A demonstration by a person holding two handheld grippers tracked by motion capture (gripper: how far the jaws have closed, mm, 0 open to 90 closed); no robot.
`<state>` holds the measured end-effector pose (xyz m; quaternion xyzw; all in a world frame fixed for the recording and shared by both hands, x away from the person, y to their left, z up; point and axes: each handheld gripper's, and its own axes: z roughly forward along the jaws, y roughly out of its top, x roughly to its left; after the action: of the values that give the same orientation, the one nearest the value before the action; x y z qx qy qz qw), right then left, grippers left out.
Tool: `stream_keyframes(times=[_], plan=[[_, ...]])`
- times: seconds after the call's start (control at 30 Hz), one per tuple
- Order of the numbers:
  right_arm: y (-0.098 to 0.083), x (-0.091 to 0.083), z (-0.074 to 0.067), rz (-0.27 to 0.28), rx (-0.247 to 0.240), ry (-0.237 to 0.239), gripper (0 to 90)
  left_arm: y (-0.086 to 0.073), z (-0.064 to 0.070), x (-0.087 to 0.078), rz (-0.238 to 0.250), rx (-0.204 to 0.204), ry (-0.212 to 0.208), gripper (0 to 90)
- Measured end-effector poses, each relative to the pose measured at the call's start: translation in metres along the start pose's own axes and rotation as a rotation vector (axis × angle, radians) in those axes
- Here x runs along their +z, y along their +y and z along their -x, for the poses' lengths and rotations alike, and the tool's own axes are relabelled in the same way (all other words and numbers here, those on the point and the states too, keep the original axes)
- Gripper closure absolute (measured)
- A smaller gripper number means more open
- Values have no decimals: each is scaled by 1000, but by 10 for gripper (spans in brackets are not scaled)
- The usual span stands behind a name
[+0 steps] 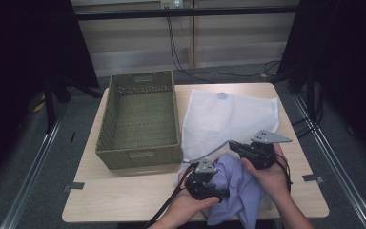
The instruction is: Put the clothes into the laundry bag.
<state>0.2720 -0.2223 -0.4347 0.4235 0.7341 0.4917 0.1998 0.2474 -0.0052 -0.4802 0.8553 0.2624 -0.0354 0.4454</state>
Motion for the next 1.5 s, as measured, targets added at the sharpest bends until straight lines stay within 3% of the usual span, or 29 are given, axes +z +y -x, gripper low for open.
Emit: stream_keyframes(times=[0.03, 0.1, 0.23, 0.3, 0.43, 0.5, 0.53, 0.6, 0.67, 0.7, 0.77, 0.87, 0.97, 1.0, 1.03, 1.1, 1.2, 1.3, 1.37, 1.43, 1.5], plan=[[1, -1, -1, 1, 4, 3, 887, 1, -1, -2, -18, 11, -2, 578], [2, -2, -2, 5, -3, 6, 887, 5, -3, -4, 11, -34, -37, 791], [5, -5, -8, 26, -22, 18, 888, 21, -8, -10, 102, -71, -9, 830], [9, -8, -11, 40, -28, 18, 887, 29, -11, -16, 176, -131, 2, 831], [19, -16, -18, 82, -48, 21, 888, 42, -14, -26, 321, -183, 105, 828], [22, -19, -21, 94, -56, 19, 888, 43, -19, -21, 349, -168, 181, 774], [22, -19, -21, 91, -62, 19, 888, 42, -23, -16, 337, -176, 187, 683], [20, -17, -20, 75, -61, 15, 888, 38, -33, -9, 291, -210, 129, 474], [16, -15, -17, 65, -55, 10, 888, 32, -34, -11, 270, -218, 108, 285], [15, -15, -15, 60, -49, 7, 888, 29, -32, -14, 266, -210, 121, 242], [12, -14, -10, 53, -33, 2, 888, 24, -28, -21, 234, -154, 149, 152], [11, -13, -6, 54, -15, 0, 888, 18, -25, -28, 196, -104, 136, 141], [11, -11, -7, 48, -13, 3, 888, 15, -24, -18, 125, -88, 93, 244], [11, -10, -8, 46, -17, 2, 888, 13, -23, -14, 96, -64, 100, 416], [10, -10, -9, 42, -17, 3, 888, 11, -23, -8, 67, -67, 87, 529], [10, -9, -11, 39, -18, 8, 888, 10, -22, -1, 38, -75, 48, 619], [9, -7, -15, 35, -27, 19, 888, 16, -16, 6, 19, -38, 16, 752], [10, -6, -19, 38, -41, 33, 888, 27, -15, 7, 64, -38, 43, 827], [12, -9, -22, 44, -48, 35, 888, 35, -17, 6, 131, -38, 66, 836], [15, -14, -22, 61, -55, 35, 888, 41, -16, 5, 217, -38, 110, 838], [18, -18, -22, 79, -54, 41, 888, 46, -14, 6, 291, -52, 184, 834]])
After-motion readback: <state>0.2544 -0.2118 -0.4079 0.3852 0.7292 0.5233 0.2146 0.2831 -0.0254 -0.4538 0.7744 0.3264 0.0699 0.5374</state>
